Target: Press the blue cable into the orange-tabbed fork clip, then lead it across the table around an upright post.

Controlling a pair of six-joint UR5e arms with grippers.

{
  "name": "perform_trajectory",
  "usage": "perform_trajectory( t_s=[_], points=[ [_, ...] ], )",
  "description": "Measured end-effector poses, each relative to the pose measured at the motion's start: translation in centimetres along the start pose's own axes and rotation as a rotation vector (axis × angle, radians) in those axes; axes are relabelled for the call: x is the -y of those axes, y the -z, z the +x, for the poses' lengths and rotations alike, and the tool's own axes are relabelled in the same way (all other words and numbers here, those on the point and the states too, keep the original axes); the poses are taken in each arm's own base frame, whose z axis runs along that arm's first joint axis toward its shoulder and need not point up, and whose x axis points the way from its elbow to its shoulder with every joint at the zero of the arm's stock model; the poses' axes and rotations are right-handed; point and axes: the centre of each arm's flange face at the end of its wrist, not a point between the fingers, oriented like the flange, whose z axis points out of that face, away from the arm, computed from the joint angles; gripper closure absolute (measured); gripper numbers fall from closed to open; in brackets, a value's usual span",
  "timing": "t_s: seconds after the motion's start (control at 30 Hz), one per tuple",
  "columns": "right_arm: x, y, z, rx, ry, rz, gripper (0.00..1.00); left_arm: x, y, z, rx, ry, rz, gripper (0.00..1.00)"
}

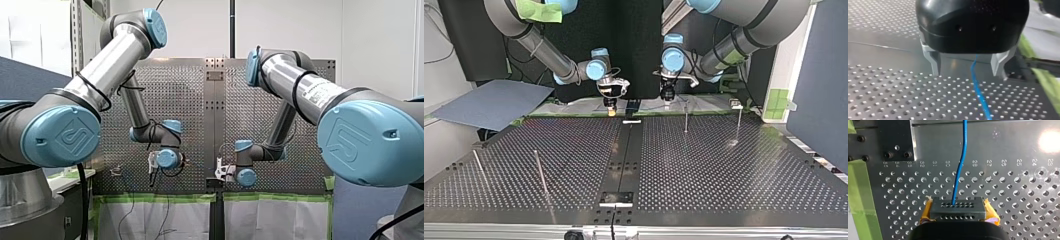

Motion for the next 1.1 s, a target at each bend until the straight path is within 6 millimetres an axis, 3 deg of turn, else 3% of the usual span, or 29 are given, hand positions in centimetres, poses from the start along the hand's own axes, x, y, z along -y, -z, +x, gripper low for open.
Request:
perform_trajectory(
  t_s=[0.23,0.67,1.0,1.03,1.07,1.1],
  points=[
    [0.0,0.0,-0.1,0.001,0.000,0.000,1.00,-0.1,-0.2,0.2,-0.004,0.023,0.007,0.00],
    [-0.1,0.0,-0.1,0.002,0.000,0.000,1.00,0.3,-2.0,3.1,-0.074,-0.015,-0.016,0.00],
    [-0.1,0.0,-0.1,0.001,0.000,0.000,1.00,0.6,-4.1,1.7,-0.079,-0.019,-0.052,0.00],
    [-0.1,0.0,-0.1,0.001,0.000,0.000,1.00,0.7,-4.2,1.6,-0.079,-0.020,-0.054,0.04],
    [-0.1,0.0,-0.1,0.001,0.000,0.000,1.00,0.7,-4.3,1.5,-0.080,-0.023,-0.058,0.15],
    [-0.1,0.0,-0.1,0.001,0.000,0.000,1.00,0.7,-4.3,1.4,-0.080,-0.026,-0.062,0.15]
  ],
)
